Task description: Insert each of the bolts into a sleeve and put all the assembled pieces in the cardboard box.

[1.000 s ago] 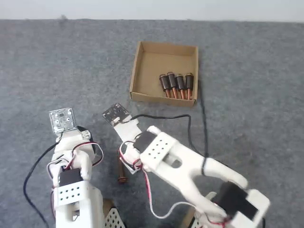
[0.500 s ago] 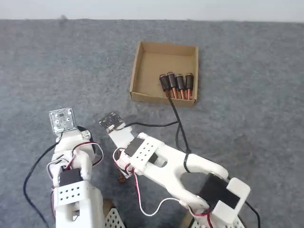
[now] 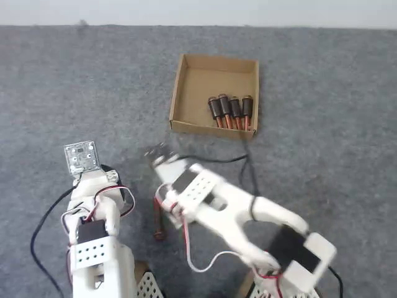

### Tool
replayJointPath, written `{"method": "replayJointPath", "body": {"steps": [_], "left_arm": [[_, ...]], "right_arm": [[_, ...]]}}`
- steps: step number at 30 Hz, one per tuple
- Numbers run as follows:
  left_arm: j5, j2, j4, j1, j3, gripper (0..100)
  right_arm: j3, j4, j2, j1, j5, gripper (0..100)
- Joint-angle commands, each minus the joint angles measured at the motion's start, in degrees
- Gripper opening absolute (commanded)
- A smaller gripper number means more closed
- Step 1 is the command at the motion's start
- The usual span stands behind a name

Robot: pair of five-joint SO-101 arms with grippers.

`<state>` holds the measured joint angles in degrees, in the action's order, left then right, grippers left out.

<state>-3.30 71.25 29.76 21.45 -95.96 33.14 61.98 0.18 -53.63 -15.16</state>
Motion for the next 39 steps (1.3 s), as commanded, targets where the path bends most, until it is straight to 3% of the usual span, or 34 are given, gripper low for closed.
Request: {"method": "replayJointPath", "body": {"steps": [1,2,9,14,17,23,32,39], "left_arm": [[0.26,0.79,-1.76,-0.09,0.66,1],[0.26,0.79,-1.76,-0.09,0.66,1],[0.26,0.79,-1.58,-0.09,0.57,1],[0.26,0.79,-1.49,0.00,0.57,1],[0.26,0.79,-1.49,0.09,0.57,1],[0.26,0.79,-1.49,0.09,0.57,1],[0.26,0.79,-1.58,0.09,0.57,1],[0.26,0.79,-1.67,0.00,0.57,1]], "right_arm": [[-0.35,2.42,-8.13,6.37,-0.18,3.7],[-0.26,2.42,-9.27,7.69,0.53,0.2],[2.20,2.86,-16.40,15.52,3.60,0.7],[3.87,3.21,-19.30,16.31,3.69,1.1],[4.22,3.30,-19.47,14.64,3.69,4.0],[7.65,1.19,-17.54,6.20,3.25,20.8],[9.93,-7.16,-11.30,3.03,3.25,11.5],[9.76,-7.60,-8.48,2.33,3.60,12.5]]}}
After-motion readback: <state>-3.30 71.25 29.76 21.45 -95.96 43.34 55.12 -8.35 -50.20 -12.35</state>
